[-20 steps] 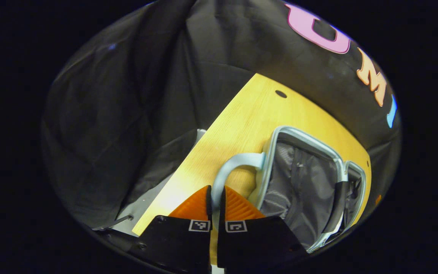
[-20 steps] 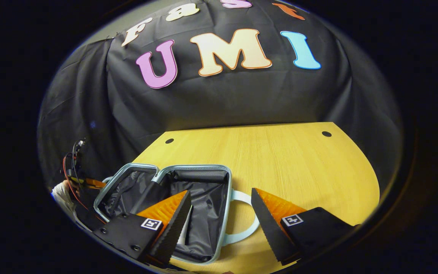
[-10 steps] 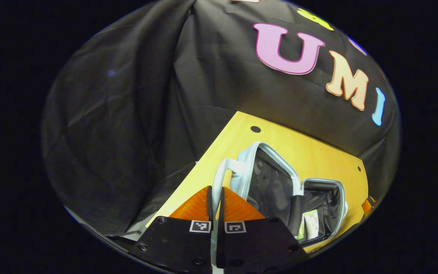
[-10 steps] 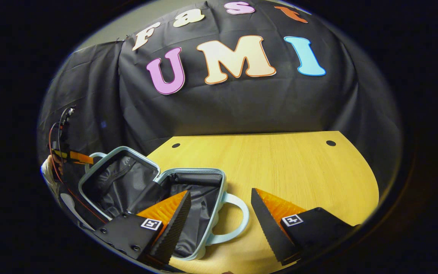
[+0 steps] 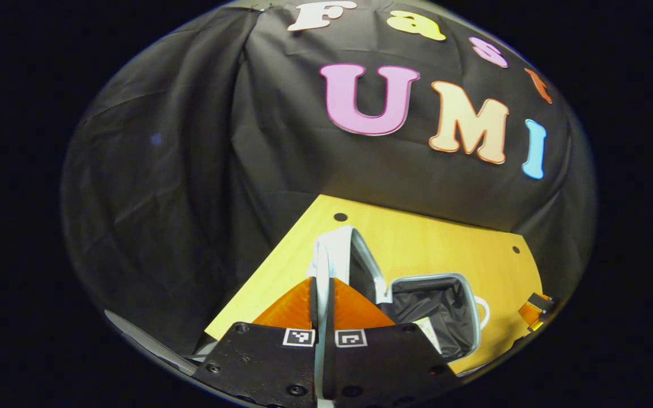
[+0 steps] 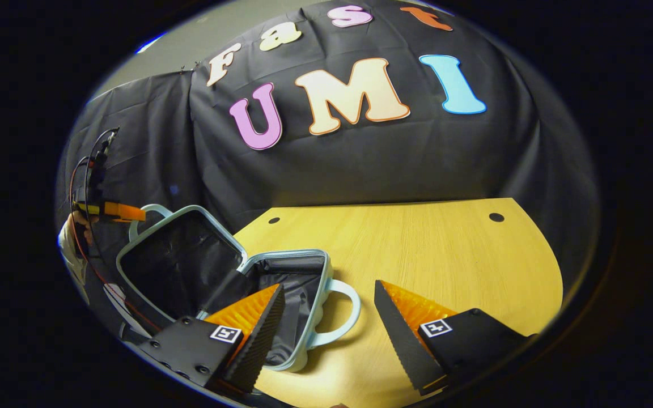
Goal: First open the suitcase, pack the skin care products into it, and then close the suitcase.
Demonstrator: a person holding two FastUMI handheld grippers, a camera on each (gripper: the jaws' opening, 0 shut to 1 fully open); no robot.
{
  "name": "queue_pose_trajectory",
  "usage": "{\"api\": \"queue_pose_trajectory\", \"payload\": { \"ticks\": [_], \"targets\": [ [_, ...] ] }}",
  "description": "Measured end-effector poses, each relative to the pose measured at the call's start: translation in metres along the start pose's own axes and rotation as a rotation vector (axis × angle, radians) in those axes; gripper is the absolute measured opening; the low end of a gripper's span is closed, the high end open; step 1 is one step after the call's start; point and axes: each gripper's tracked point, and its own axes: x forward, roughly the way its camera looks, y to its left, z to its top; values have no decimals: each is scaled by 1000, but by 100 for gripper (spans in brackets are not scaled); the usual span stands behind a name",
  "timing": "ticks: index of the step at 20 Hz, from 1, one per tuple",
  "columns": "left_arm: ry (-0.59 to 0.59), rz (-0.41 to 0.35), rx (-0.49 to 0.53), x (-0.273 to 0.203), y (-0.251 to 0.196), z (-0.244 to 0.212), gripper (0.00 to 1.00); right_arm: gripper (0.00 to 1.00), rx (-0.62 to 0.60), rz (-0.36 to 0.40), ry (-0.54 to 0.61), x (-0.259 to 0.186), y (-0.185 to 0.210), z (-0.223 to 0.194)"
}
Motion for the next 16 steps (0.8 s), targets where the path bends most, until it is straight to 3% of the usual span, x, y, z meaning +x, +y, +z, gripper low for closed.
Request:
{"api": "queue_pose_trajectory", "payload": {
  "ticks": [6,9,16],
  "targets": [
    [-60,-166,56,-12,-110,13,0,98,21,-13,-20,-22,-37,6],
    [-77,-209,66,-8,-147,9,0,98,21,-28,-31,-34,-56,11],
    [-75,-380,49,-5,-242,-23,0,98,9,-76,-59,-64,-94,20]
  ]
}}
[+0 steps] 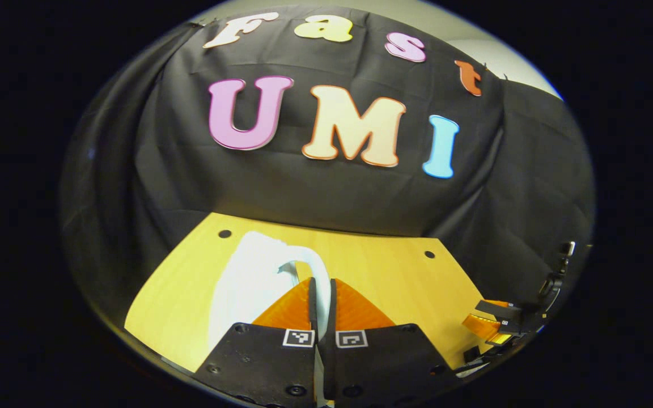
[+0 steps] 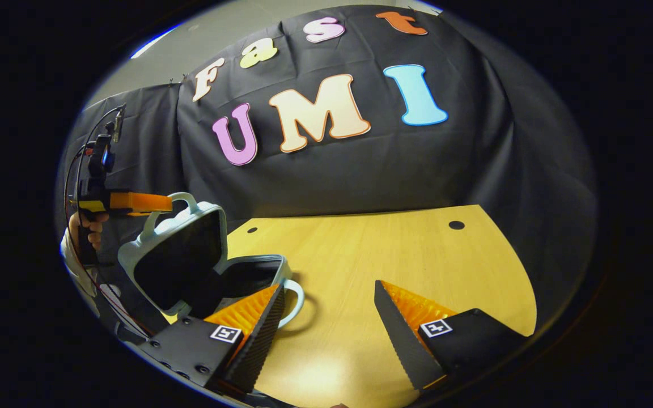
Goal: First open the suitcase, pack the skin care products into it, and then close the suitcase.
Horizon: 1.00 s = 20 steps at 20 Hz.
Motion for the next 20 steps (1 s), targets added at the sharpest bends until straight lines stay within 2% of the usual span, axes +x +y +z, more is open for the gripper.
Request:
{"api": "queue_pose_trajectory", "payload": {
  "ticks": [7,10,13,16,19,20],
  "targets": [
    [47,-56,31,35,-53,-45,2,98,-15,-39,-44,-30,-27,9],
    [82,-94,38,51,-73,-68,7,98,-12,-54,-58,-41,-35,15],
    [85,-64,39,54,-81,-82,23,98,-28,-48,-83,-51,-41,26],
    [16,-10,57,45,-92,-71,64,98,-74,-26,-124,-59,-40,44],
    [-170,80,103,21,-94,-25,76,98,-70,-40,-208,-71,-37,81],
    [-211,93,104,14,-97,-16,85,98,-70,-60,-257,-78,-35,97]
  ]
}}
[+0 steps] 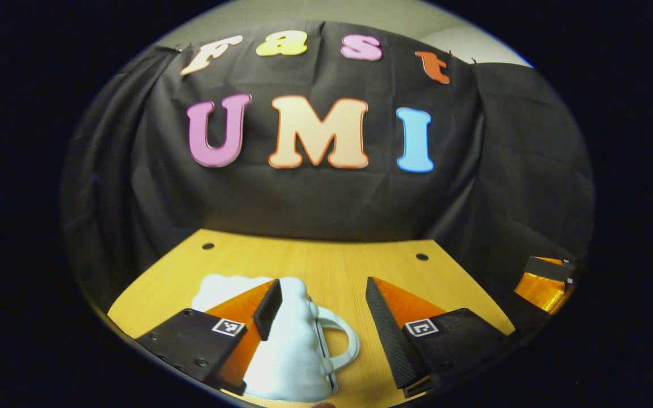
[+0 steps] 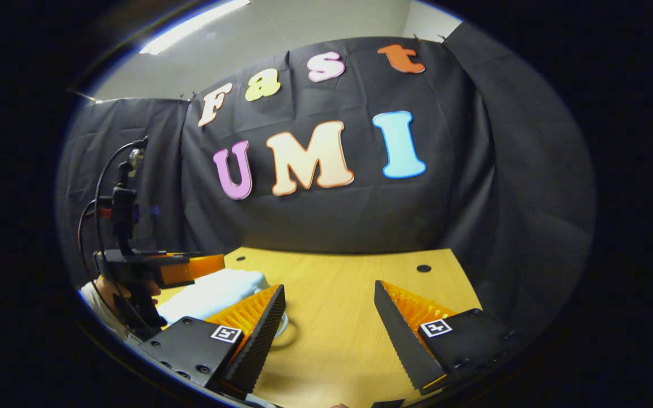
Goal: First open the suitcase, pack the skin care products into it, and then close the suitcase.
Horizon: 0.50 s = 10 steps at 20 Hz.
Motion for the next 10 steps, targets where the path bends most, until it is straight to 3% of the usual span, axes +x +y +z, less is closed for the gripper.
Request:
{"api": "queue_pose_trajectory", "payload": {
  "ticks": [2,5,10],
  "targets": [
    [-50,10,-20,-11,0,18,96,98,-42,-65,-115,-4,-1,36],
    [-107,-42,-26,-28,-2,46,95,97,-86,-119,-203,-17,15,67],
    [-174,-66,80,-52,11,78,95,97,-57,-176,-294,-51,31,92]
  ]
}}
